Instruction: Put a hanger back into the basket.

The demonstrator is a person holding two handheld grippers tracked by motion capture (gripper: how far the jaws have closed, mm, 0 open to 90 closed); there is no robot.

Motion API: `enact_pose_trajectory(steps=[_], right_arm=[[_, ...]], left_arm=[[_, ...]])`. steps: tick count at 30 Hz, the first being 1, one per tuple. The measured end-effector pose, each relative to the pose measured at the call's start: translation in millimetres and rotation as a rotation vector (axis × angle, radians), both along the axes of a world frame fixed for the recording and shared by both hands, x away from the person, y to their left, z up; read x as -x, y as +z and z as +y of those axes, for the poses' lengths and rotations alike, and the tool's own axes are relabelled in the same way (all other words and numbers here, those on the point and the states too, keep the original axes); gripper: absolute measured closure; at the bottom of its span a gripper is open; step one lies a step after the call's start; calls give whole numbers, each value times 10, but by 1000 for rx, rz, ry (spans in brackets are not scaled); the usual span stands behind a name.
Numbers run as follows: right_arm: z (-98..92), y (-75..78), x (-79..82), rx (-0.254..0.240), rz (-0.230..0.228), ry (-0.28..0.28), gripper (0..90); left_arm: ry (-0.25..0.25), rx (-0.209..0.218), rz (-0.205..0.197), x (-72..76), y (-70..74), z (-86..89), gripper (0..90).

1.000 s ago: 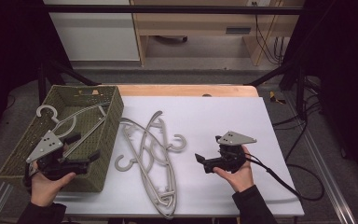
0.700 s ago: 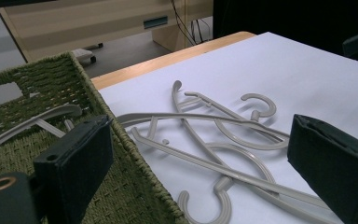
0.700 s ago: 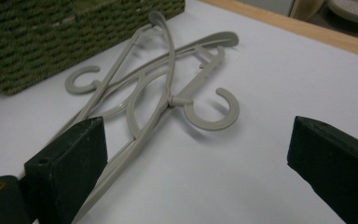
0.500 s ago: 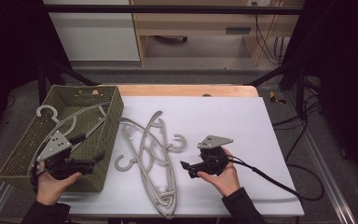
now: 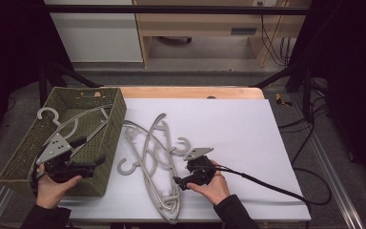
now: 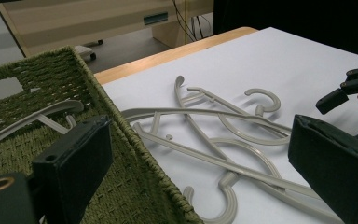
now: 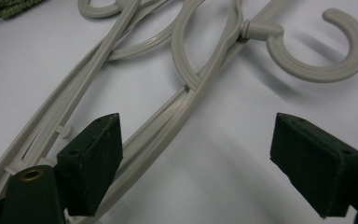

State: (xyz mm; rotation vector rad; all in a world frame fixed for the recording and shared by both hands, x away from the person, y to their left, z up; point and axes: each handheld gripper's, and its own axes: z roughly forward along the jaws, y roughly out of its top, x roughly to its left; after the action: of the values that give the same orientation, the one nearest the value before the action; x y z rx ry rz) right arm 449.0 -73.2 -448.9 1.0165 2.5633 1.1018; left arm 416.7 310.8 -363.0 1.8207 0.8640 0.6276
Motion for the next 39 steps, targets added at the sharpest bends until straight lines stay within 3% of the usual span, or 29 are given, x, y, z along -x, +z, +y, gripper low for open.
enact_pose_trajectory(steps=[2,13,17,25,28,29,34,39], right_arm=[[1,-18,-7,2,-6,15,185],[72,-176,-18,0,67,35,384],[88,-207,-29,-20,117,36,451],[90,-199,-41,-56,182,39,600],[77,-188,-45,-48,188,45,614],[74,-184,-53,-49,209,34,626],[57,-169,-67,-34,222,9,647],[-27,-145,-107,-16,226,-63,692]], left_arm=[[1,0,0,-1,-2,0,61],[1,-2,2,1,-4,-2,61],[0,-3,1,2,-1,-2,61],[3,-6,-4,3,6,9,62],[3,-7,-3,2,6,9,62],[4,-9,-4,3,7,11,62],[6,-3,-4,9,13,15,63],[5,-5,-3,10,11,12,64]])
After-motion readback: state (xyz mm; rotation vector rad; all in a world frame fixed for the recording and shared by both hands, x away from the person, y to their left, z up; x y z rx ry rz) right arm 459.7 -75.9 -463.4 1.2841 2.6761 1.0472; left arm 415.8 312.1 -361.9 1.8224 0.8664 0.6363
